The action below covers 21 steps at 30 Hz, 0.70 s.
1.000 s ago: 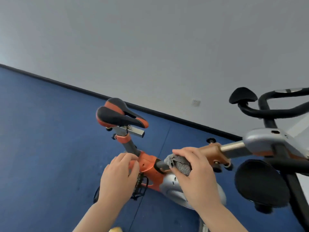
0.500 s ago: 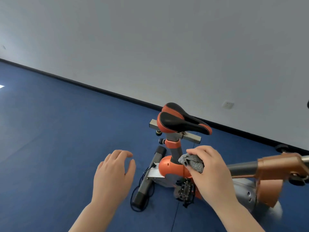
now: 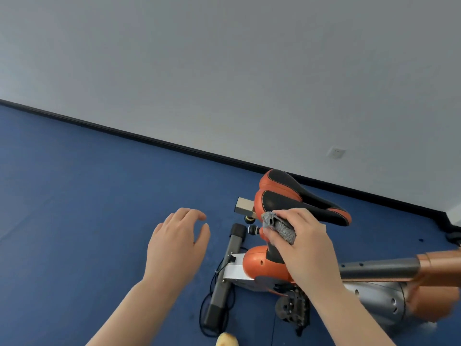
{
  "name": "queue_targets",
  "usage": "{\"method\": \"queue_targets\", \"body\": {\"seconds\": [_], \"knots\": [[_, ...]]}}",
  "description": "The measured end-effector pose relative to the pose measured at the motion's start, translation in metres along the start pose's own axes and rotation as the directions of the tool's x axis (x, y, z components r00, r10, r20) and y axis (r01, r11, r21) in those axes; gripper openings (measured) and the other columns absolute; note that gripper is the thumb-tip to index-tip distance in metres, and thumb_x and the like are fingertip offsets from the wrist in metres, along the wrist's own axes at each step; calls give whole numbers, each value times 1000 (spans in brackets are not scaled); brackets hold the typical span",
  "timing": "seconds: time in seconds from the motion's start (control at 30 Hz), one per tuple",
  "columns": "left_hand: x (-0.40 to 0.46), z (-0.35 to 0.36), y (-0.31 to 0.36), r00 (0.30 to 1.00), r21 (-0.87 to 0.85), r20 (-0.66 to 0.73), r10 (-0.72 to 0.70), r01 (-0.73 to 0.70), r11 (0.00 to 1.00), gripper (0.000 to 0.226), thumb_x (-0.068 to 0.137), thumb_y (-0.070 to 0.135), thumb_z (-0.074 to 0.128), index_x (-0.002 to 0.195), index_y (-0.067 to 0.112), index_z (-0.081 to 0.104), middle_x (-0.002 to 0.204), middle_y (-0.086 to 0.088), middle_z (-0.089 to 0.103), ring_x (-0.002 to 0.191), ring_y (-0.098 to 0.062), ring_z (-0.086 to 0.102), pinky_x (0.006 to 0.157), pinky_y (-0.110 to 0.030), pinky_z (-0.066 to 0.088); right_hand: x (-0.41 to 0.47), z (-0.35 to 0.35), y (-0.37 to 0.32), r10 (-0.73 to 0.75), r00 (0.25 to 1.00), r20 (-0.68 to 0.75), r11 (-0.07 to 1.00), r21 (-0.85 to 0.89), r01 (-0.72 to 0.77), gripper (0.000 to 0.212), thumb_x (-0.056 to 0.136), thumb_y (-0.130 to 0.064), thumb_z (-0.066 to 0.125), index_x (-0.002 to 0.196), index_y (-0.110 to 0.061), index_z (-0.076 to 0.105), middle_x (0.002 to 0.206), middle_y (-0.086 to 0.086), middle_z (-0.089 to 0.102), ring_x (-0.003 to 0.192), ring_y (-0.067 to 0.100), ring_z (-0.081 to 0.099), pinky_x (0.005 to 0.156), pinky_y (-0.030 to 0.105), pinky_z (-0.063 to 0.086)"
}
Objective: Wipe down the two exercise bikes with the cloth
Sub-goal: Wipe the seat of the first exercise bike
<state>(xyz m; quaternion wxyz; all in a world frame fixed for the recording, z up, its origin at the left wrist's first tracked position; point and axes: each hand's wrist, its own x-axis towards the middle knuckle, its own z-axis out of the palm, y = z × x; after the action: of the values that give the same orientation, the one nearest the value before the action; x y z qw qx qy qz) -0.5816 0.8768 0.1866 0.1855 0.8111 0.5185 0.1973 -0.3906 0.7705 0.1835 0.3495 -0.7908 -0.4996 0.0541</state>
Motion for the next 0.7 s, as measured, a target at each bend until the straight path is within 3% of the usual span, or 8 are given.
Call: {"method": "queue_targets", "body": {"seconds": [0.07, 0.23, 0.4, 0.57, 0.7], "knots": [[27, -4, -8, 1000, 17, 13, 12, -13, 1000, 22, 91, 33, 46, 105, 26, 61, 110, 17, 59, 92, -8, 55, 83, -26, 41, 20, 15, -6, 19, 1000, 13, 999, 28, -19, 29, 80, -36, 72, 106, -27, 65, 101, -15, 57, 96, 4, 54, 79, 19, 47], [101, -6, -25, 1000, -3, 9, 17, -17, 1000, 22, 91, 31, 47, 105, 25, 62, 109, 15, 59, 91, -11, 56, 83, -30, 42, 75, 48, -16, 12, 999, 52, 1000, -19, -11, 28, 80, -38, 71, 105, -30, 65, 99, -18, 57, 95, 1, 53, 76, 6, 37], [166, 3, -55, 996, -25, 79, 30, -28, 999, 22, 91, 33, 46, 105, 27, 61, 110, 18, 58, 89, -8, 55, 82, -27, 41, 128, 80, -25, 72, 997, 34, 993, -92, -69, 28, 78, -39, 73, 104, -31, 65, 98, -19, 56, 94, 2, 53, 74, 14, 45], [270, 8, -94, 974, -32, 164, 157, -154, 988, 23, 91, 33, 46, 106, 26, 62, 112, 17, 59, 93, -10, 55, 85, -28, 41, 201, 131, -41, 186, 979, -83, 970, -144, -196, 26, 76, -35, 75, 101, -31, 66, 96, -17, 56, 92, 6, 54, 70, 18, 44], [359, -4, -119, 926, -16, 251, 282, -287, 958, 24, 91, 34, 45, 108, 27, 61, 114, 17, 58, 95, -10, 56, 87, -27, 41, 254, 162, -66, 328, 922, -207, 927, -118, -357, 26, 77, -33, 75, 101, -31, 66, 98, -16, 57, 94, 7, 55, 69, 24, 48]]}}
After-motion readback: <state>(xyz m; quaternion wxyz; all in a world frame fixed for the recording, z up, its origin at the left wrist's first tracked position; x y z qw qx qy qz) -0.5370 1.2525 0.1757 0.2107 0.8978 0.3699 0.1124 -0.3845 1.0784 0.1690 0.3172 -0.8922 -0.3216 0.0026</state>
